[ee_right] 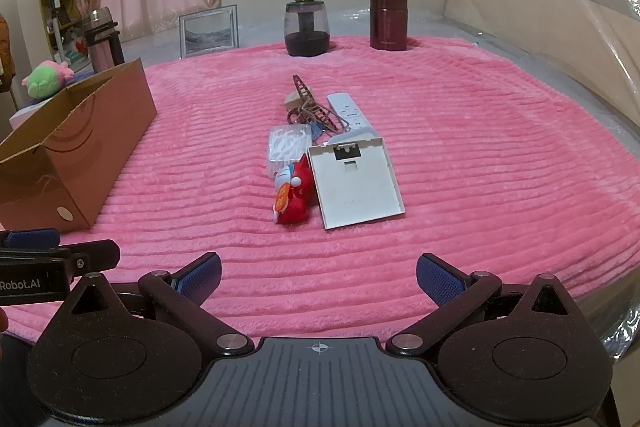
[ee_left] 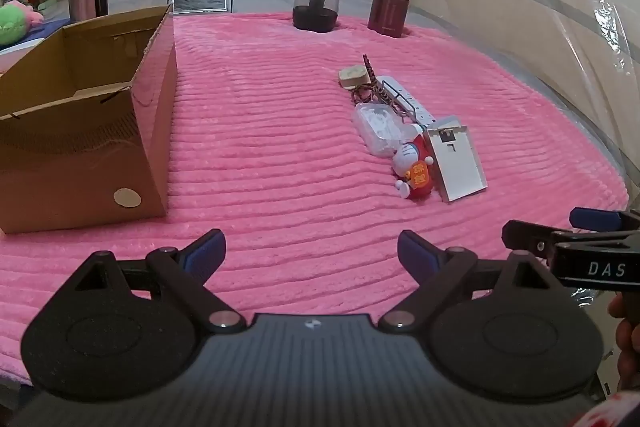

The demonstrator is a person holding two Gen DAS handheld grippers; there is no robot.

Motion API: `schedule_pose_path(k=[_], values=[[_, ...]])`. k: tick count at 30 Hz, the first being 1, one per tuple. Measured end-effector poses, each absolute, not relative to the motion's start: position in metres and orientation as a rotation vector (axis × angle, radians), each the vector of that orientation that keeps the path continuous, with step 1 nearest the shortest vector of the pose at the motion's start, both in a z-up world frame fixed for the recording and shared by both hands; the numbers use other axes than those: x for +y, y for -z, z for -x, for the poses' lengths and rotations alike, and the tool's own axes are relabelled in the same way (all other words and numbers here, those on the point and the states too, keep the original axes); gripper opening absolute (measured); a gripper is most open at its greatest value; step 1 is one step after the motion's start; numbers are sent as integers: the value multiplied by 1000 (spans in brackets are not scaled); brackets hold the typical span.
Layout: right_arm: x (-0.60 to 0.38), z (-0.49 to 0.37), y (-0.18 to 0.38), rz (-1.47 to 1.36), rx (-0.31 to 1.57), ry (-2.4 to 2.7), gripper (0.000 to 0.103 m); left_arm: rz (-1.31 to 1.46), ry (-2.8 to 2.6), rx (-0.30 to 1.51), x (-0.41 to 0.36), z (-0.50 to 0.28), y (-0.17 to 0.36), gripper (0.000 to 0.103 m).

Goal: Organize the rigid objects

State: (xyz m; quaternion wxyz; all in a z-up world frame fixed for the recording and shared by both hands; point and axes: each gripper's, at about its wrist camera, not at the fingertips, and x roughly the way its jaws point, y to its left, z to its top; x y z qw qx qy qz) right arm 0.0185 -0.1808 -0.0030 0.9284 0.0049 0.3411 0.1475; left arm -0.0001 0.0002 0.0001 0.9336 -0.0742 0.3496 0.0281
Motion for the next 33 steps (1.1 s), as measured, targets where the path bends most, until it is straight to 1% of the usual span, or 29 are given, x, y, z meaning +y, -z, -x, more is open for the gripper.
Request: schedule_pose_path(k=[33], values=[[-172,-22,3,-5,700,-321,101,166,-79,705,6,6,-3,90]])
